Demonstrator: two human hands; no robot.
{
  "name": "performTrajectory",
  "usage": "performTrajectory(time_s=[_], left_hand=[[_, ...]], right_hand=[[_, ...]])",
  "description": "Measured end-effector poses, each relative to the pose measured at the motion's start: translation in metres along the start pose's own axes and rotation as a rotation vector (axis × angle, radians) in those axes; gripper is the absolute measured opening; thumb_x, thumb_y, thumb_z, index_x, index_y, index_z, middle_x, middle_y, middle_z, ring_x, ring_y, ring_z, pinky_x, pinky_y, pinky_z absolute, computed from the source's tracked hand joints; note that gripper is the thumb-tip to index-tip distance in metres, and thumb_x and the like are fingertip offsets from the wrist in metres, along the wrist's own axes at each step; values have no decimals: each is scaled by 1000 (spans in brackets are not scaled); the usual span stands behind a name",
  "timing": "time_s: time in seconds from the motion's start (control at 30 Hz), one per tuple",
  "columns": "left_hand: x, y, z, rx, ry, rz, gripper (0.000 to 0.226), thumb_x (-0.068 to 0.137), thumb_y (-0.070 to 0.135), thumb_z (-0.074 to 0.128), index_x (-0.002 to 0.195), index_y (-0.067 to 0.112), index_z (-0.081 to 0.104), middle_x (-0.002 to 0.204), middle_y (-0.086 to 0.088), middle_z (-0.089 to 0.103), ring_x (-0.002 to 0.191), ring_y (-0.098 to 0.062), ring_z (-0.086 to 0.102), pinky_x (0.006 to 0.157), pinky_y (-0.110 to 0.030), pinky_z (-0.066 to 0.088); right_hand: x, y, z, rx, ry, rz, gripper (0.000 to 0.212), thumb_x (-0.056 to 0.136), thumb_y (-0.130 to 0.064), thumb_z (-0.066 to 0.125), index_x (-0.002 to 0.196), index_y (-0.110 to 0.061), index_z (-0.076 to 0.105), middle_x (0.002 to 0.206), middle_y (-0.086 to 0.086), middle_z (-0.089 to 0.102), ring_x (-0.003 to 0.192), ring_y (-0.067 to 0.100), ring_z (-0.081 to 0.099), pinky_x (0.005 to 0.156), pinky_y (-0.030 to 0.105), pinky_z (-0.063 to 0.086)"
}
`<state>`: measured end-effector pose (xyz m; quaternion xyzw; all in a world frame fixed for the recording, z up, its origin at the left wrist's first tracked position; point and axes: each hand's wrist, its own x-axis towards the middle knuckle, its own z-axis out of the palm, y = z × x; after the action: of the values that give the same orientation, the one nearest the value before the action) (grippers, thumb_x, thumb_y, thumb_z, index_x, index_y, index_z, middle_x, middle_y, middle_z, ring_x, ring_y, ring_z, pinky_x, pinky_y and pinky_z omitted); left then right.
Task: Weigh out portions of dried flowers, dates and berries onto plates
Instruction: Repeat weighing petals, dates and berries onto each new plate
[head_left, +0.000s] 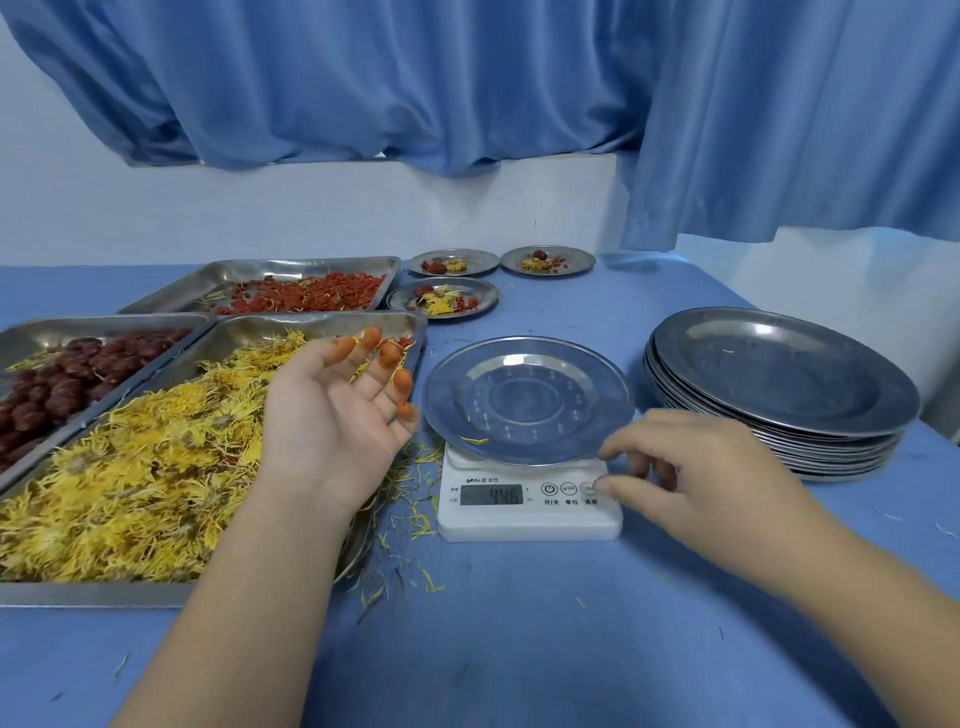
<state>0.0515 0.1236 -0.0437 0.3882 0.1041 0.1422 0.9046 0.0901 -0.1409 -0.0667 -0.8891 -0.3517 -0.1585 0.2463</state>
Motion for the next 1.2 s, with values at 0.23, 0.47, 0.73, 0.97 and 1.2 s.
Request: performTrajectory(time_s=[0.23, 0.47, 0.73, 0.97, 1.2], left_hand=[[1, -1, 0, 20, 10, -26, 19, 88, 26, 46, 87, 18, 63, 78, 2, 63, 62, -15, 57, 62, -28, 39], [2, -2, 1, 57, -7, -22, 19, 88, 26, 45, 84, 19, 63, 78, 2, 63, 63, -15, 57, 65, -29, 38], [1, -4, 2, 96, -24, -19, 16, 85, 26, 48, 83, 19, 63, 78, 2, 62, 61, -15, 58, 62, -27, 39], [-1, -6, 6, 155, -31, 0, 17, 87, 24, 48, 87, 18, 63, 76, 2, 64, 58, -14, 59, 59, -27, 39], [-12, -9, 21, 435, -38, 154, 16, 95, 17, 46, 93, 15, 62, 72, 2, 63, 59, -13, 55, 59, -26, 39]], right_hand=[[-6, -1, 3, -122, -298, 74, 51, 71, -74, 46, 112, -45, 50, 64, -15, 55, 62, 0, 51, 59, 26, 45], [-9, -6, 7, -157, -318, 141, 45, 73, -73, 45, 108, -45, 50, 62, -14, 53, 63, 1, 50, 55, 23, 40], [-4, -11, 7, 4, -342, 270, 33, 71, -67, 55, 88, -39, 59, 62, -27, 55, 54, 1, 48, 52, 27, 38], [-6, -11, 8, -20, -285, 220, 33, 71, -68, 50, 85, -39, 59, 65, -31, 53, 57, -2, 49, 49, 23, 32], [-5, -17, 17, 30, -178, 94, 16, 81, -52, 55, 87, -38, 60, 64, -26, 54, 64, 3, 50, 50, 27, 36]])
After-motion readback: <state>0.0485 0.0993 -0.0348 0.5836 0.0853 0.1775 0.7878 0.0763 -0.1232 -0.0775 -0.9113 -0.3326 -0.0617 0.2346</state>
